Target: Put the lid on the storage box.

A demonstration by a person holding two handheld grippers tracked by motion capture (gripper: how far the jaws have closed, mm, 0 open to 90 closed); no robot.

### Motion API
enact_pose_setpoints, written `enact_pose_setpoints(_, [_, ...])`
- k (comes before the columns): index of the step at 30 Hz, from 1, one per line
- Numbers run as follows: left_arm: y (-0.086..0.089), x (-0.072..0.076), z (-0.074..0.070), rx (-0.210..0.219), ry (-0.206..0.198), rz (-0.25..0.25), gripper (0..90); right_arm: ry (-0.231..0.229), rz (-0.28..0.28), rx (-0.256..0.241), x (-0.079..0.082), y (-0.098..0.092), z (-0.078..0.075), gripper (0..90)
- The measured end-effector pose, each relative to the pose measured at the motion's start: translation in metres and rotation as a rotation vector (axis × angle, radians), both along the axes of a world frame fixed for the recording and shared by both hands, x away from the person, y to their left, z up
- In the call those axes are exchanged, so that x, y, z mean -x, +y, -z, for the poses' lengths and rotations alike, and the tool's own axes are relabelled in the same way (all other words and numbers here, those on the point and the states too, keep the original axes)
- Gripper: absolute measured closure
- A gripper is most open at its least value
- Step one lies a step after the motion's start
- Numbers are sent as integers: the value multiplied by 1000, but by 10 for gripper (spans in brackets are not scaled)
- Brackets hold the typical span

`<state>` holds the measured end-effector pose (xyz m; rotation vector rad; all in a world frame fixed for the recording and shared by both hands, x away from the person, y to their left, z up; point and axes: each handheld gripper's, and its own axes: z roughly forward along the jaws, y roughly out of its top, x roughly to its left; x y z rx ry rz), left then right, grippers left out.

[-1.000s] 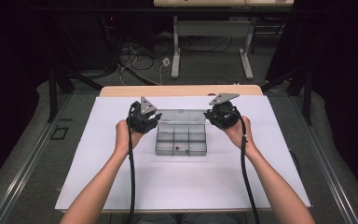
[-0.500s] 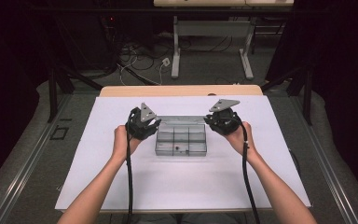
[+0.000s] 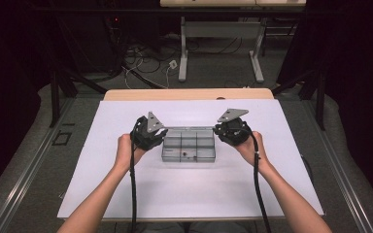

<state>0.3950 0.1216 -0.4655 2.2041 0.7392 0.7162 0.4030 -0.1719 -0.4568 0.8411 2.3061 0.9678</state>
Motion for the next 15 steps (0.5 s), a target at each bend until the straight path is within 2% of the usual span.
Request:
enact_pose_setpoints(11, [0, 9, 7, -16, -8, 9, 687, 1, -12, 35, 8, 0, 6, 794])
enact_pose_setpoints(15, [-2, 14, 9, -47, -23, 15, 686, 3, -12, 45, 11, 0, 9, 794])
